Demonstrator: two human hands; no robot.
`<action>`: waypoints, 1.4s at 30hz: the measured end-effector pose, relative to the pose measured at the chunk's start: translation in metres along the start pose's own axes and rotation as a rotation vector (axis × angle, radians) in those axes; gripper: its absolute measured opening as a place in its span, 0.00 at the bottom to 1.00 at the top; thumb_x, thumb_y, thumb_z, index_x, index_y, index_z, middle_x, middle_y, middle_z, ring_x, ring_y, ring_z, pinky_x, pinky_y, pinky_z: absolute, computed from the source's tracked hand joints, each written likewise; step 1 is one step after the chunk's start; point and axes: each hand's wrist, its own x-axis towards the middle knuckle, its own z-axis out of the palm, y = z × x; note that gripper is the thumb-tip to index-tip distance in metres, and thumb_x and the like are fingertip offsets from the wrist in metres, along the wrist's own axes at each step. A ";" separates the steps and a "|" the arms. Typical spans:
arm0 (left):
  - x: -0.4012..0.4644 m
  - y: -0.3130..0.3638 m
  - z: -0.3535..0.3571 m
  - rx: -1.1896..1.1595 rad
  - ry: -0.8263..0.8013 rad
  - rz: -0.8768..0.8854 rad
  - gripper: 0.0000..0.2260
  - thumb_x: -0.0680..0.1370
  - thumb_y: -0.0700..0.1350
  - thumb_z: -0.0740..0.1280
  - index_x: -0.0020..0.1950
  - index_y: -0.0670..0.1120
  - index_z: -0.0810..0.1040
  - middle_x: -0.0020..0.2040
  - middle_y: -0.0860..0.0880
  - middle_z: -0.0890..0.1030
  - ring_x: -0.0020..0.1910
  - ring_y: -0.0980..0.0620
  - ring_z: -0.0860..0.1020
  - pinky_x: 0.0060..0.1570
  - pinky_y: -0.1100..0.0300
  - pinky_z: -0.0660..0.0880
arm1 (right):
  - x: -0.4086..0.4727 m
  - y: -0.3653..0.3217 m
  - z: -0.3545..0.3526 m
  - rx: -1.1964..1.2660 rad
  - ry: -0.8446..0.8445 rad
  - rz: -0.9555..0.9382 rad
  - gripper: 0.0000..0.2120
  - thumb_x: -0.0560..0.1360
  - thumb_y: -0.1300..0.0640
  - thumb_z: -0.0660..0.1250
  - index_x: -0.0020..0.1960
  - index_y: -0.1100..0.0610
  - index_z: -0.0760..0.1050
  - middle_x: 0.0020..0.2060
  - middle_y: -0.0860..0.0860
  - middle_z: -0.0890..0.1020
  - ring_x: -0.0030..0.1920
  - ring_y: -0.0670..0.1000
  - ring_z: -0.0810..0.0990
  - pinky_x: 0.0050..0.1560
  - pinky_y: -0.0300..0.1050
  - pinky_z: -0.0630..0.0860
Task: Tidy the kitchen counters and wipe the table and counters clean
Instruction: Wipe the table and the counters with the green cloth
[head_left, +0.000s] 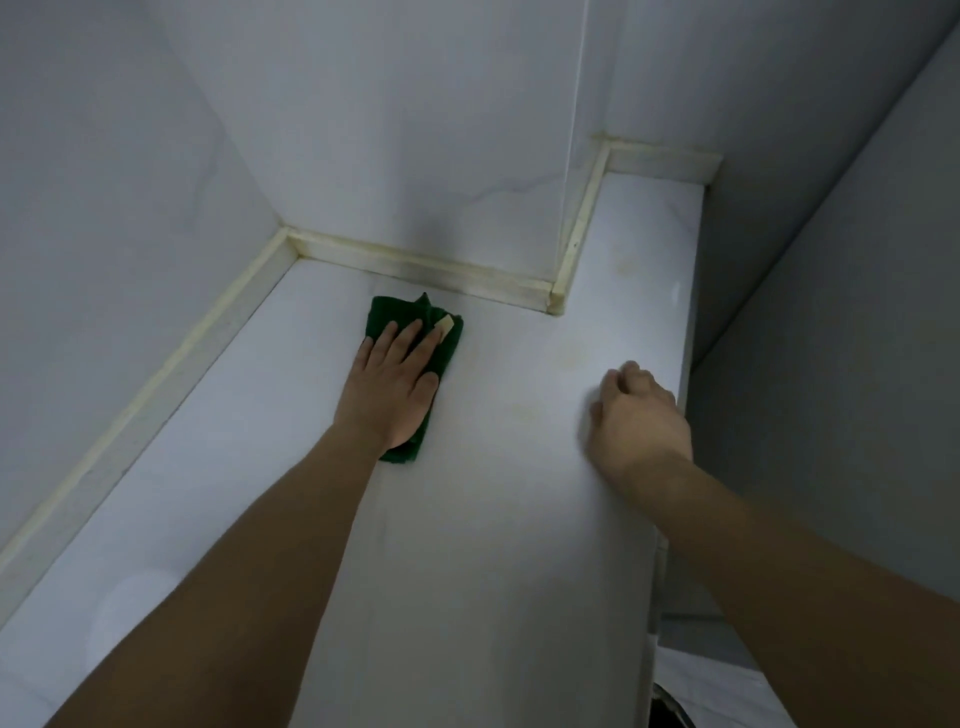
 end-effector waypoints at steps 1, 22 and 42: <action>0.008 0.000 -0.001 -0.003 0.004 -0.005 0.25 0.83 0.52 0.47 0.78 0.59 0.41 0.79 0.53 0.47 0.78 0.51 0.43 0.75 0.51 0.40 | -0.001 0.001 0.003 -0.013 0.020 -0.010 0.25 0.82 0.53 0.49 0.77 0.61 0.53 0.75 0.57 0.56 0.73 0.57 0.58 0.72 0.52 0.60; -0.034 0.045 0.006 -0.031 0.004 -0.045 0.24 0.83 0.54 0.46 0.79 0.57 0.44 0.79 0.53 0.47 0.78 0.50 0.43 0.75 0.52 0.39 | 0.000 0.012 0.033 0.019 0.323 -0.037 0.23 0.78 0.53 0.55 0.70 0.62 0.68 0.68 0.59 0.69 0.65 0.59 0.68 0.64 0.54 0.64; 0.051 0.040 0.003 -0.003 0.012 0.024 0.25 0.82 0.58 0.46 0.78 0.58 0.46 0.79 0.53 0.50 0.78 0.52 0.45 0.76 0.50 0.42 | 0.009 0.015 0.041 0.038 0.393 -0.030 0.25 0.76 0.50 0.53 0.68 0.61 0.72 0.66 0.58 0.73 0.65 0.58 0.71 0.63 0.55 0.67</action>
